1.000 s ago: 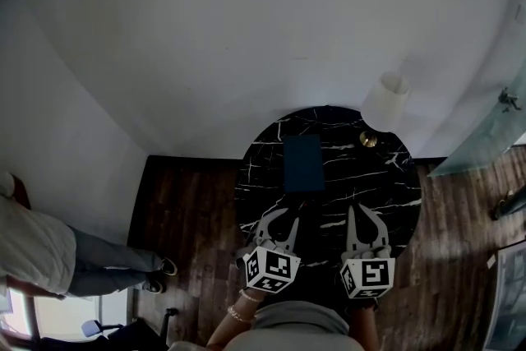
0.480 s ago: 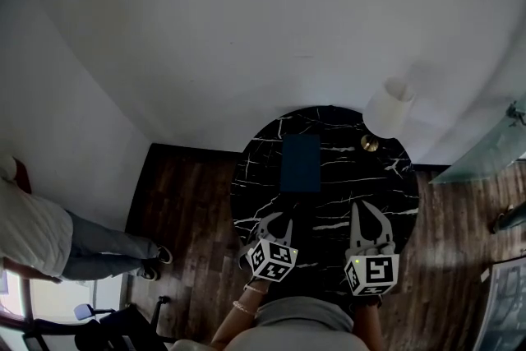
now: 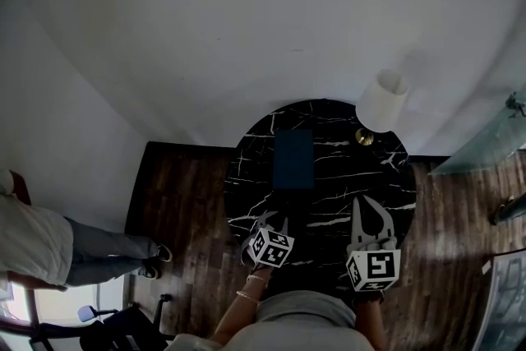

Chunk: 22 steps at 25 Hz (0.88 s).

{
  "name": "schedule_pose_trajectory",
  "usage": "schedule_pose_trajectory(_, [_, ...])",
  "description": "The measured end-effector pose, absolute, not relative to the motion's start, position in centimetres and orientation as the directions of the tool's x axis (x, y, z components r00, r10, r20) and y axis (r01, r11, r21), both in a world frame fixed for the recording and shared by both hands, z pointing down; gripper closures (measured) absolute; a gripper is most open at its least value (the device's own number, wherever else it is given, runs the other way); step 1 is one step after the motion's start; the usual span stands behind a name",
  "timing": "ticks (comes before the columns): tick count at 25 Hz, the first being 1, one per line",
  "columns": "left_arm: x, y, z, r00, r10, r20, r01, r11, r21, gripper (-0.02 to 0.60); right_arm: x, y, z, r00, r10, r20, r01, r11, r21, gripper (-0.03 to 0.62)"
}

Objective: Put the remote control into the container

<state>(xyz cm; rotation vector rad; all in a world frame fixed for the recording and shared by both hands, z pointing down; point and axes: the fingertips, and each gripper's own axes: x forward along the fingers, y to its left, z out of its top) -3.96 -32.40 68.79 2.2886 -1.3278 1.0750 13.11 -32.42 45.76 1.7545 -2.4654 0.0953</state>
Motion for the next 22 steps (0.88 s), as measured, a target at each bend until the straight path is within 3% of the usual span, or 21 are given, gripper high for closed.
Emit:
schedule_pose_trajectory(13, [-1.7, -32.8, 78.4, 0.356, -0.372, 0.857, -0.907, -0.357, 0.222, 0.514, 17.0, -33.6, 46.4, -0.261, -0.954, 0.150, -0.965, 0.263, -0.008, 0.580])
schedule_pose_trajectory(22, [-1.8, -32.8, 82.1, 0.257, -0.264, 0.930, -0.937, -0.305, 0.173, 0.514, 17.8, -34.9, 46.9, -0.270, -0.949, 0.162, -0.963, 0.269, -0.025, 0.581])
